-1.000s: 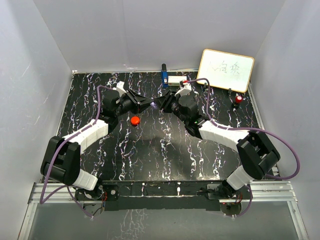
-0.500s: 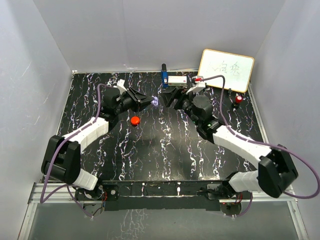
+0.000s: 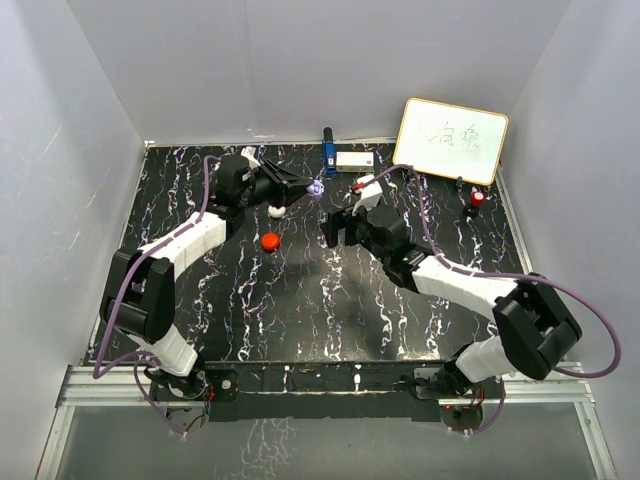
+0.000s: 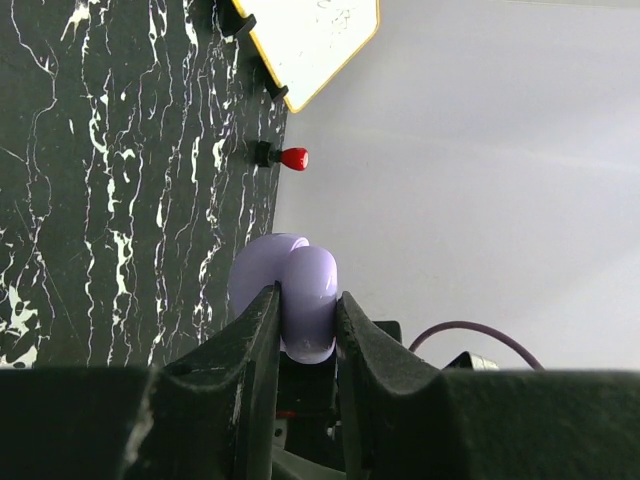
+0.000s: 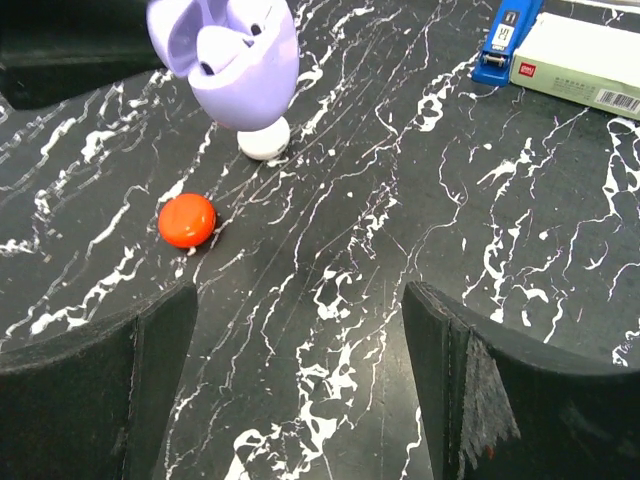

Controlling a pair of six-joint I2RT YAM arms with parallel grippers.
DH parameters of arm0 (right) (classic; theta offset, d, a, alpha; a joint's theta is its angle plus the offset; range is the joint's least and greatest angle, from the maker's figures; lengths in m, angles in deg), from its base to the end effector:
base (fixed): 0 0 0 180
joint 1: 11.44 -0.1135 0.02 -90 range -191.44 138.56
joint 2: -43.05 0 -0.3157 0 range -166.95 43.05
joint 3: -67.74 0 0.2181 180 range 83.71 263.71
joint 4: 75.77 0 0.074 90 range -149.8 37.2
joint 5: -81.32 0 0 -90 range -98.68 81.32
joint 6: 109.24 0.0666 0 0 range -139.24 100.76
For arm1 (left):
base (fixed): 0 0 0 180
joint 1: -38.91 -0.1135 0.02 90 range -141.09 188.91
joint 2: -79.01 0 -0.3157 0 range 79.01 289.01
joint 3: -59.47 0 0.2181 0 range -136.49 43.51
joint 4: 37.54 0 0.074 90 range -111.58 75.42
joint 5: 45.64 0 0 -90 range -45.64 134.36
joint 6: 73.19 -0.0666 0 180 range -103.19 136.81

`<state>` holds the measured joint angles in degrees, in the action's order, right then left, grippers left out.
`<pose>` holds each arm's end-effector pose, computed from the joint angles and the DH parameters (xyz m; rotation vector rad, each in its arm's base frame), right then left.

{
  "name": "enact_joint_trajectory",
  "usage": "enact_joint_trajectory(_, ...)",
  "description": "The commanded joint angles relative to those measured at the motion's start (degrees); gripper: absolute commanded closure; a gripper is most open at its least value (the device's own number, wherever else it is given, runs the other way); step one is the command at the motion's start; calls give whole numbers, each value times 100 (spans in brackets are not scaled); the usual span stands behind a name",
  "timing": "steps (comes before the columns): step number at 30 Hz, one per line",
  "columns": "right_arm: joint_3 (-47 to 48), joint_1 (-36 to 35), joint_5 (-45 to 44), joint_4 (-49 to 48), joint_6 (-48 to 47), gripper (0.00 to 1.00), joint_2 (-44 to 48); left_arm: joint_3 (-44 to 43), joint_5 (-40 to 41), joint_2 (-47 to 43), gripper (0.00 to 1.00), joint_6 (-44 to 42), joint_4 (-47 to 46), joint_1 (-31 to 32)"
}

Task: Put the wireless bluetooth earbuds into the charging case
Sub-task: Close the charging case.

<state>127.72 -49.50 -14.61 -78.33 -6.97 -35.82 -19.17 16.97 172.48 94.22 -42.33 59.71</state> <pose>0.2405 0.1795 0.3132 -0.3493 1.8532 0.5119 0.3453 -0.1640 0.3496 -0.5899 1.9593 -1.5905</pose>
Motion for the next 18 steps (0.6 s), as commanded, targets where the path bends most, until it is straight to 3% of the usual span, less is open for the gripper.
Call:
enact_joint_trajectory(1, 131, -82, -162, -985, -458, 18, -297, -122, -115, -134, 100, 189, -9, 36)
enact_joint_trajectory(10, 38, -183, -281, -2247, -463, 19, -841, 62, -66, -264, 100, 209, 54, 159)
enact_joint_trajectory(18, 229, -183, -568, -2580, -524, 18, -1260, 282, -55, -416, 100, 244, 43, 205)
